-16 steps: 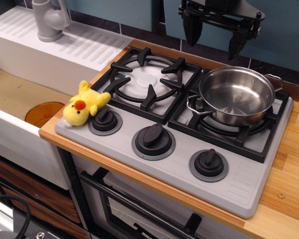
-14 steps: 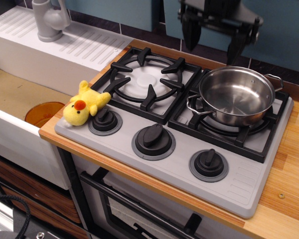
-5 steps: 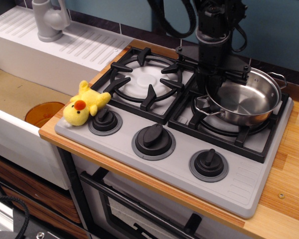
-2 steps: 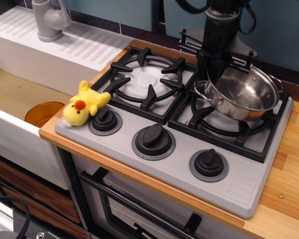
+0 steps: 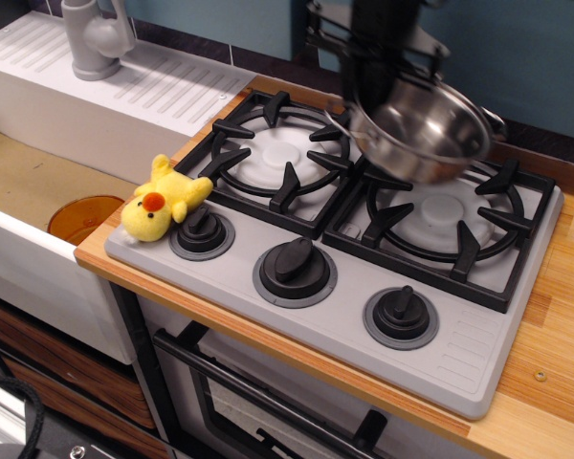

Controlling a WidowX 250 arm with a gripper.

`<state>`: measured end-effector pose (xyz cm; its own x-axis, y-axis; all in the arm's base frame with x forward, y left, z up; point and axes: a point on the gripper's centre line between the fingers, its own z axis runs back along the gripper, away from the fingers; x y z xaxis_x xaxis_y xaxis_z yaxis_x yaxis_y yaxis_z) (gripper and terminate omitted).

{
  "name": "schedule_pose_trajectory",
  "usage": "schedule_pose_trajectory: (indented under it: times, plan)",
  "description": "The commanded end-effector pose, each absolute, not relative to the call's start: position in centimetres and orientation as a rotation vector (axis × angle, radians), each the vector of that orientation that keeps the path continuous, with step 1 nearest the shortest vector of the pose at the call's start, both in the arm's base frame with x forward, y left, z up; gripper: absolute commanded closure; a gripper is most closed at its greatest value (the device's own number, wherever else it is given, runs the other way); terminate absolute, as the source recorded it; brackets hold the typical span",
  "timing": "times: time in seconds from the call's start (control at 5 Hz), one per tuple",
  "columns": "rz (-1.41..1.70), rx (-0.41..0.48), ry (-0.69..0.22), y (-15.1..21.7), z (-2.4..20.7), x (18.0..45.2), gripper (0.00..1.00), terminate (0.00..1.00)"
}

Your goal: Put pot or pan on stove and put stuffedduck in pot or pan

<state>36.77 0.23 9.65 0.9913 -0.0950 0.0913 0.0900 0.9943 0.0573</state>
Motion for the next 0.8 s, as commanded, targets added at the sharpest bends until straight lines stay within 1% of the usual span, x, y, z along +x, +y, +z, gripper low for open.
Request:
schedule_pose_trajectory:
  times: [0.0, 0.4, 0.6]
  plan:
    - [-0.153, 0.067, -0.204, 4.4, 12.8, 39.2, 1.0, 0.0]
    - [-0.206, 0.082, -0.195, 8.5, 12.5, 40.6, 1.0, 0.0]
    - [-0.215, 0.077, -0.198, 9.7, 11.8, 40.6, 1.0, 0.0]
